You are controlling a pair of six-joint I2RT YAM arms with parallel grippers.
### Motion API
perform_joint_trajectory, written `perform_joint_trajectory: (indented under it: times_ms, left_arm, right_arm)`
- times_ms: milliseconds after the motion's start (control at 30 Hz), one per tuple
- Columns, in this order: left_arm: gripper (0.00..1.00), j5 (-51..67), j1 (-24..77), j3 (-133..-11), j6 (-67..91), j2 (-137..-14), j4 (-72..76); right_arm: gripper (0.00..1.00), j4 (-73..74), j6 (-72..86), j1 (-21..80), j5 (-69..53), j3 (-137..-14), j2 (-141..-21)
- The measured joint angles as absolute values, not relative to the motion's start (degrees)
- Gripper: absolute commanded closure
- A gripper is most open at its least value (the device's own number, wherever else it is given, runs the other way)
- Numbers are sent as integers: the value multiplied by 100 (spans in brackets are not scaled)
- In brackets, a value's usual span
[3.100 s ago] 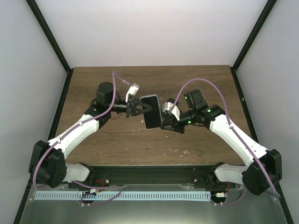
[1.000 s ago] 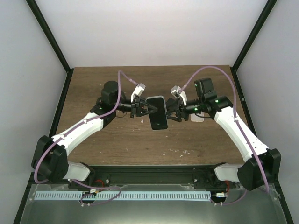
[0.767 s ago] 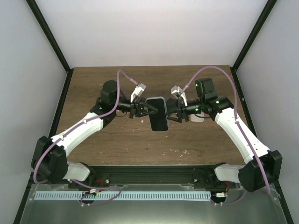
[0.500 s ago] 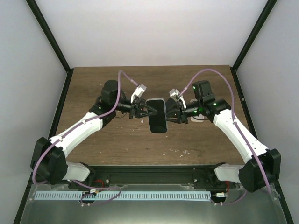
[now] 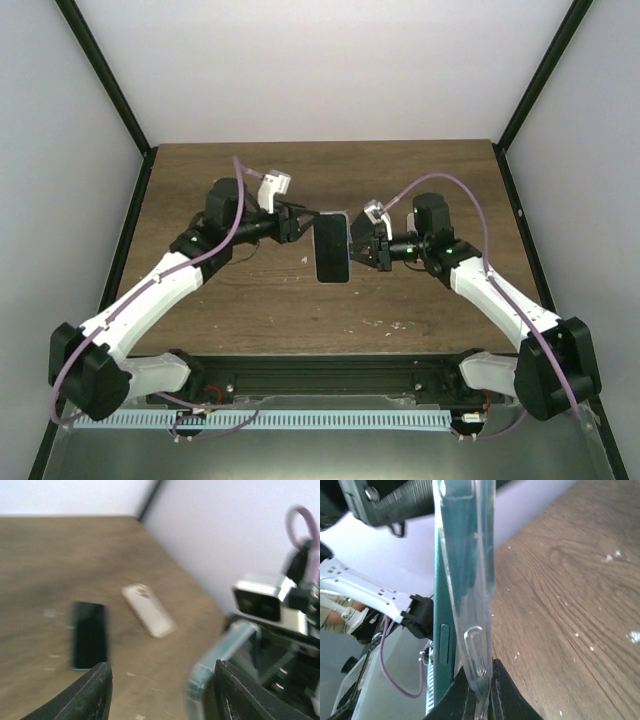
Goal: Take the phone out of the phone case
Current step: Remove the phone case from the phone.
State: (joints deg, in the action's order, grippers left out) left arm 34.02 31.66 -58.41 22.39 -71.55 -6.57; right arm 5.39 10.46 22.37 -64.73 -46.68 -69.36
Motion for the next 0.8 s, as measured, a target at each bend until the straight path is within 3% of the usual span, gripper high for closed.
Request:
perform_joint_trajectory:
  times_ms: [167, 367, 800]
  left_arm:
    - [44, 1009, 3507, -5596, 1850, -6643, -928]
    - [48, -978, 5177, -4995, 1354, -6753, -1186]
    - [44, -2477, 6890, -5046, 1020, -8554, -1273]
  right_arm:
    - [99, 248, 1758, 2309, -5481, -4156, -6895]
    - [99, 89, 2659, 2307, -4141, -3500, -7113]
    - [99, -497, 3771, 2314, -3693, -3166, -7725]
